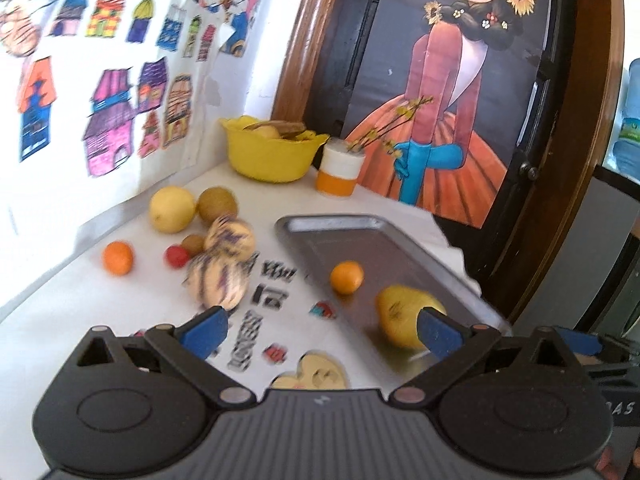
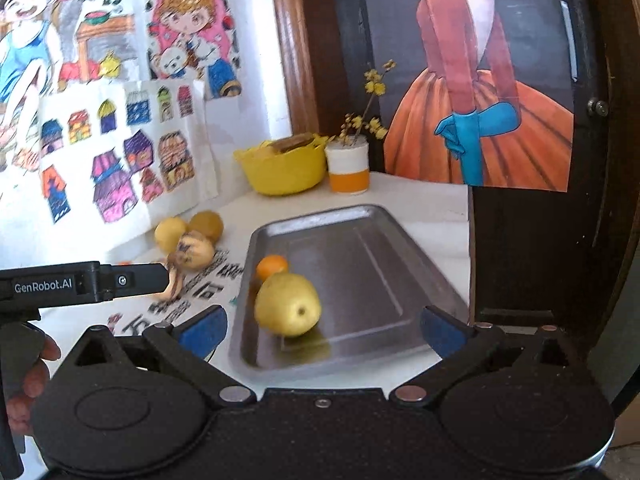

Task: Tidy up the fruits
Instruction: 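Open the left tool onto the tray while the right tool releases the pear there, then withdraw both open tools from the tray toward the remaining fruits, then grasp a second orange with the left tool while the right tool grasps a striped melon, then carry the orange in the left tool while the right tool carries the melon to the tray, then release the orange from the left tool while the right tool releases the melon onto the tray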

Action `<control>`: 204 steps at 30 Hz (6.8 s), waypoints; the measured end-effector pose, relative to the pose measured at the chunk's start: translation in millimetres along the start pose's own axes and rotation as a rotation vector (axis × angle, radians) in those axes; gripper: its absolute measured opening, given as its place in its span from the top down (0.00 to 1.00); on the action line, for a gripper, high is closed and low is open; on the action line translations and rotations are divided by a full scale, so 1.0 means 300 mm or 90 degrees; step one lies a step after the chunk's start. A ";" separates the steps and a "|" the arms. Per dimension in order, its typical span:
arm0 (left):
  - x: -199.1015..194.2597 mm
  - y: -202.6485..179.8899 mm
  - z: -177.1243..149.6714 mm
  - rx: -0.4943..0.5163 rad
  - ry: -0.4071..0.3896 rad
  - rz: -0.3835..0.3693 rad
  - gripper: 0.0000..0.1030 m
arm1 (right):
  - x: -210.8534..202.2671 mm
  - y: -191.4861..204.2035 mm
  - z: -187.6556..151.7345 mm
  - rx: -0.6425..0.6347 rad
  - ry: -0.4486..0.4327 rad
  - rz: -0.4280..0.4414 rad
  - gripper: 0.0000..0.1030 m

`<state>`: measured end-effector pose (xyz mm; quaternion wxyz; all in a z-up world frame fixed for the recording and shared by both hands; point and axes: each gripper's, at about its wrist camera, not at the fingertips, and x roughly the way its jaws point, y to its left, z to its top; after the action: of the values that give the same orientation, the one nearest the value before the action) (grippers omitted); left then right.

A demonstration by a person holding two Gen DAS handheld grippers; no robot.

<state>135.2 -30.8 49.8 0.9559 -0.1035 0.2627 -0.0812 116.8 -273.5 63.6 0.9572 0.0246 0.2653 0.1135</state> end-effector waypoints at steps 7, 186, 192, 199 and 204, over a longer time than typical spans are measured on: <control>-0.064 0.102 -0.085 -0.008 0.025 0.034 0.01 | -0.015 0.092 -0.054 -0.034 0.042 0.025 0.01; -0.089 0.264 -0.067 -0.035 0.085 0.119 0.01 | 0.044 0.283 -0.124 -0.113 0.115 0.085 0.01; -0.087 0.331 -0.018 -0.017 0.070 0.145 0.01 | 0.085 0.354 -0.053 -0.148 0.118 0.136 0.01; -0.015 0.385 0.060 -0.012 0.051 0.154 0.01 | 0.173 0.388 0.208 -0.122 0.086 0.206 0.01; 0.080 0.390 0.109 0.008 0.050 0.129 0.01 | 0.283 0.428 0.377 -0.159 0.060 0.200 0.01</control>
<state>184.2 82.2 37.6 0.9488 -0.0667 0.3087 0.0103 219.6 -127.6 131.8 0.9099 -0.0585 0.2862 0.2945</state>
